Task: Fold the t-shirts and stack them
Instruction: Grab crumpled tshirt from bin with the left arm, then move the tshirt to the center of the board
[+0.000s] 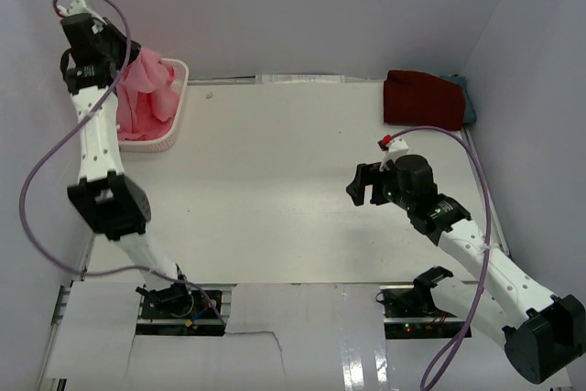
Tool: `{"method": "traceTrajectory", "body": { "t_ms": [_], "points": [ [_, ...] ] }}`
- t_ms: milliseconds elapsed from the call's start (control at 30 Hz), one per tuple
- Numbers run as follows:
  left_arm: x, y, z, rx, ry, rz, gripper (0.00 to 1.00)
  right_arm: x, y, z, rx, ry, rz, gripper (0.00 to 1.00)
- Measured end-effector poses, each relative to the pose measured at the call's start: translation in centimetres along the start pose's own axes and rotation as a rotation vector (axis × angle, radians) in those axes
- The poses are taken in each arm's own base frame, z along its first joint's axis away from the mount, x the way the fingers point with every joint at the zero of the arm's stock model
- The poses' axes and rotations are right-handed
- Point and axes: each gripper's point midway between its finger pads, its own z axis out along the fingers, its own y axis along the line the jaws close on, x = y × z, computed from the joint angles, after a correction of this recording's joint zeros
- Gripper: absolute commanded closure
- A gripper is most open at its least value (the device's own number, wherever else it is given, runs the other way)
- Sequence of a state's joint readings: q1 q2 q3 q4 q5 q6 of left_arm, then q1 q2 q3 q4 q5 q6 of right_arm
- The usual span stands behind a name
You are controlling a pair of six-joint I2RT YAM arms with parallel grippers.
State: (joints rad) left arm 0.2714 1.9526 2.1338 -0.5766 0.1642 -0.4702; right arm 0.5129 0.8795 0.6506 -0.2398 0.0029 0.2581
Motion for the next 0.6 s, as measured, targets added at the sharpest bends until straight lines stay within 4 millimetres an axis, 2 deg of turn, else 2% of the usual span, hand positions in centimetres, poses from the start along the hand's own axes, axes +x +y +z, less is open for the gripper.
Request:
{"method": "traceTrajectory", "body": {
  "t_ms": [67,200,267,333,367,433,600],
  "points": [
    [-3.1,-4.8,-7.6,0.161,-0.118,-0.002,1.0,0.2,0.0,0.1,-0.001,0.006,0.002,0.1],
    [-4.4,-12.1,-23.4,0.489,-0.292,0.012,1.0,0.5,-0.1,0.3,0.001,0.018,0.003,0.1],
    [-3.0,-14.7,-29.4,0.659,-0.317,0.031,1.0,0.6,-0.1,0.4,0.003,0.025,0.004,0.1],
    [-0.2,-16.2,-33.1,0.813,-0.282,0.048,1.0,0.9,-0.2,0.6,0.009,0.035,0.006,0.1],
    [1.7,-16.4,-33.9,0.866,-0.229,0.045,1.0,1.0,-0.3,0.6,0.012,0.039,0.006,0.1],
    [5.7,-15.5,-33.4,0.917,-0.099,0.011,1.0,1.1,-0.5,0.8,0.021,0.046,0.007,0.1],
    [16.9,-9.9,-27.4,0.801,0.285,-0.216,1.0,0.8,-0.6,0.7,0.035,0.045,0.009,0.1]
  ]
}}
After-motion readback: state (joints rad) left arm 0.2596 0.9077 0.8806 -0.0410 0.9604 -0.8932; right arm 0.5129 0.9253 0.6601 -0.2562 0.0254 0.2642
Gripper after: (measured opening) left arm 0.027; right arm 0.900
